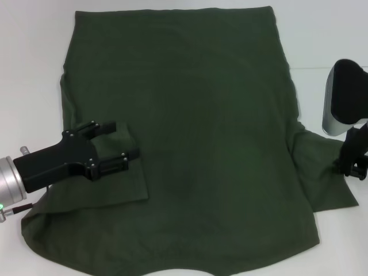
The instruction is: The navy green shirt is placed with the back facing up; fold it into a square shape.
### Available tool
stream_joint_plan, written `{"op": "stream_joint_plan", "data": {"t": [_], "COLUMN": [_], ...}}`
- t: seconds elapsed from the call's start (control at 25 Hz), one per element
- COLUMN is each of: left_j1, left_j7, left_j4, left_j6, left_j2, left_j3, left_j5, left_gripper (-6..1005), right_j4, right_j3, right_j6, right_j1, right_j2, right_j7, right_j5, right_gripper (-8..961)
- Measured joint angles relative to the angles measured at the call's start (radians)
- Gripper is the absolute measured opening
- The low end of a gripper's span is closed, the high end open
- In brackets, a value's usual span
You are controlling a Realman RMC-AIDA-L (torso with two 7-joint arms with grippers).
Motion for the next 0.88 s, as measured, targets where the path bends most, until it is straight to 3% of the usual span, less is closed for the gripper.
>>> {"op": "stream_joint_plan", "data": {"t": [0.88], "left_j1": [-0.006], "left_j7": [-0.004], "left_j4": [0.000], "left_j6": [-0.003], "left_j2": [0.002], "left_j3": [-0.004], "left_j5": [-0.007], "left_gripper": [876], "right_j4": [-0.109], "right_j3": [-0.007], "right_j6": [-0.059], "right_j1": [-0.029], "right_j2": [-0.031], "right_j7": [-0.046], "right_j5": [-0.005], "right_gripper": [38]}}
